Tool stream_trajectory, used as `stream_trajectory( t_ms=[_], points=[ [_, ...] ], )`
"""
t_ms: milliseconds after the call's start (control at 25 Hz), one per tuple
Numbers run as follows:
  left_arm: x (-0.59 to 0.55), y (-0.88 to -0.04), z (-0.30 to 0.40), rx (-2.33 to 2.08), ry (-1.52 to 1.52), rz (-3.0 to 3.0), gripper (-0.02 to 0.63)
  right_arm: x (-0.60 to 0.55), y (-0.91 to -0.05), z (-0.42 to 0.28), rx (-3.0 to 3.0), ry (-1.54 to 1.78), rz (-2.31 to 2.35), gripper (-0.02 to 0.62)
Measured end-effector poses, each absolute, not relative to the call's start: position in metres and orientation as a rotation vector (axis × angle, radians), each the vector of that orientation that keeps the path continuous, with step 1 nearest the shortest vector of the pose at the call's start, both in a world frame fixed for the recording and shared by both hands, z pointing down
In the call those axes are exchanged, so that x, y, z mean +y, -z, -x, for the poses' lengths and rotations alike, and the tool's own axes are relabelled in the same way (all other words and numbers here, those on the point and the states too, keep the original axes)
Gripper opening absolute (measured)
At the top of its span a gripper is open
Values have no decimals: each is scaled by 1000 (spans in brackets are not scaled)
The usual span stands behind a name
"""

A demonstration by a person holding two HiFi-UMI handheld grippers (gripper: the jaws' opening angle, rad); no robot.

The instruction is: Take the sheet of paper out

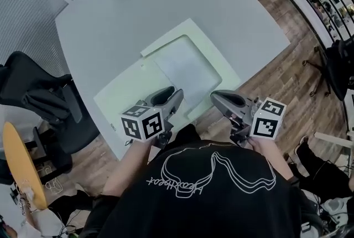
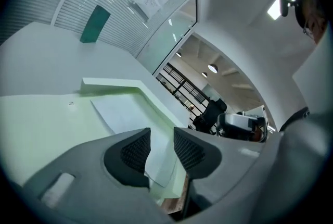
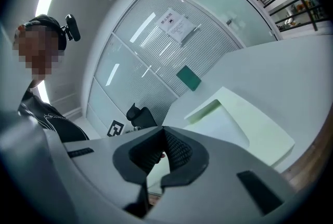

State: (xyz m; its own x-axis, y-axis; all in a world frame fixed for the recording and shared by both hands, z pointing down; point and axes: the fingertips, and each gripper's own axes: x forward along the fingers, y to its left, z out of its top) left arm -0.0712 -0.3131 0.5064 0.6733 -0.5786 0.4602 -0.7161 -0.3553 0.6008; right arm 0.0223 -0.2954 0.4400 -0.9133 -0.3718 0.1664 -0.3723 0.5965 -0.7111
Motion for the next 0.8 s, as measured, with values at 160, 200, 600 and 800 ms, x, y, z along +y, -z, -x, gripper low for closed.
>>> stream_trajectory(
  t_ms=[160, 200, 600, 800],
  points=[
    [-324, -527, 78, -1007, -217, -2017, 153, -309, -453, -18, -2767, -1284, -671, 9],
    [-326, -532, 79, -1006, -219, -2003, 159, -311, -456, -17, -2759, -1302, -675, 9],
    [-345, -574, 87, -953, -163, -1809, 170, -324, -468, -18, -2703, -1363, -710, 9],
    [-352, -588, 89, -923, -105, -1711, 170, -329, -473, -21, -2689, -1376, -724, 9]
  ],
)
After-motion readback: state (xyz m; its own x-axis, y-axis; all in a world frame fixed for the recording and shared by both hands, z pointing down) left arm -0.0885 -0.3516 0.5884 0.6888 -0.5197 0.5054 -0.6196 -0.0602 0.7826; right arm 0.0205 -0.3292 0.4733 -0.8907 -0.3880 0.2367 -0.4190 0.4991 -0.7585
